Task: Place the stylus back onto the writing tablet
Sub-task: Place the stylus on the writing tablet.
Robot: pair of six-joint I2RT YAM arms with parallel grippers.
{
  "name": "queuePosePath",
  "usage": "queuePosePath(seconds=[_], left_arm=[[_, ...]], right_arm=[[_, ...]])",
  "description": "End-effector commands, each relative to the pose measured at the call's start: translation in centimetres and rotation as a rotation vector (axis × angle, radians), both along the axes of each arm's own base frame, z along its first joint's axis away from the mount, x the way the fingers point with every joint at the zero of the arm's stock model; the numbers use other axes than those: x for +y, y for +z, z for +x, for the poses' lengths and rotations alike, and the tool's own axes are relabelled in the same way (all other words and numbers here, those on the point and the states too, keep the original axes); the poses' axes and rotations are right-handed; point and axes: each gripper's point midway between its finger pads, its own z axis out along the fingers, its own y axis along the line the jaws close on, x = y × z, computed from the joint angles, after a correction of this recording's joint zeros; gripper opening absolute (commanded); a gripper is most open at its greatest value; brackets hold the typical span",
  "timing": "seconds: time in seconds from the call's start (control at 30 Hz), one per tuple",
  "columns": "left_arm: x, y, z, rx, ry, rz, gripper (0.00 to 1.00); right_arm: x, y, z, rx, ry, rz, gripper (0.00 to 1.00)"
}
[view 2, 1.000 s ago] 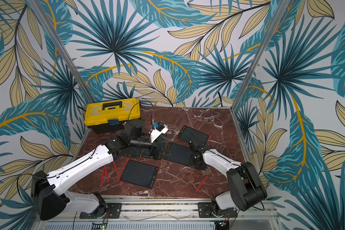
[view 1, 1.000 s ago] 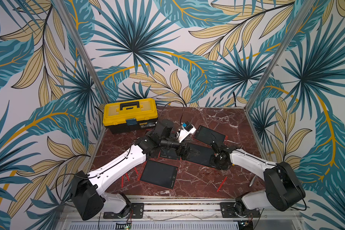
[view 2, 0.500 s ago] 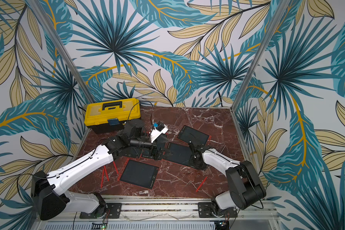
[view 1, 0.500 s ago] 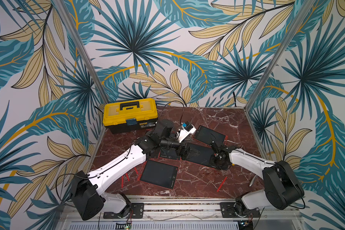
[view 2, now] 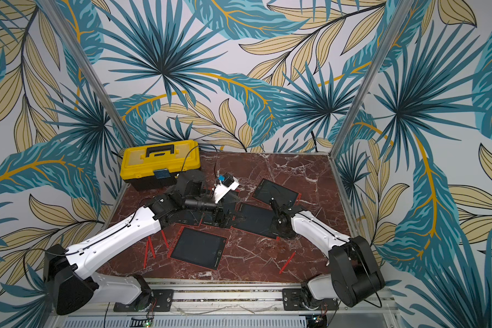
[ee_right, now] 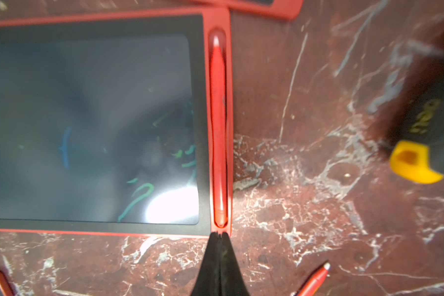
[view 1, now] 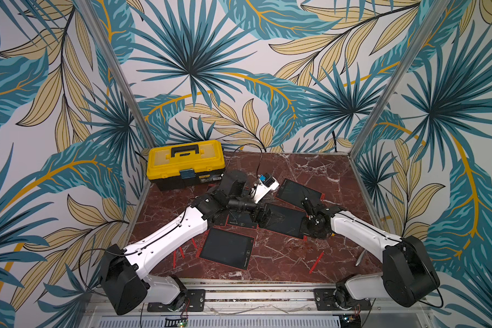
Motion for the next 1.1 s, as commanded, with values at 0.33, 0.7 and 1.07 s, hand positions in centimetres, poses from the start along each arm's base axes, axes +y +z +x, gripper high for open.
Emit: queuePosePath(seconds=[0.33,0.7,1.07], left_arm=[[0.9,-0.9,-0.1,-0.061,0.016,0.037,1.0],[0.8,-0.7,-0.1,-0.064,0.013,0.034,1.0],[0.7,-0.5,-0.2,-0.065,0.005,0.029,1.0]], right_arm=[[-2.3,0.7,3.0,-0.048,0.013,-0.112,0.0],[-2.0,-0.8,4.3,-0.033,0.027,-0.087,0.0],[-1.6,-2.1,5.0,-0.01,0.027,-0.083,0.0]])
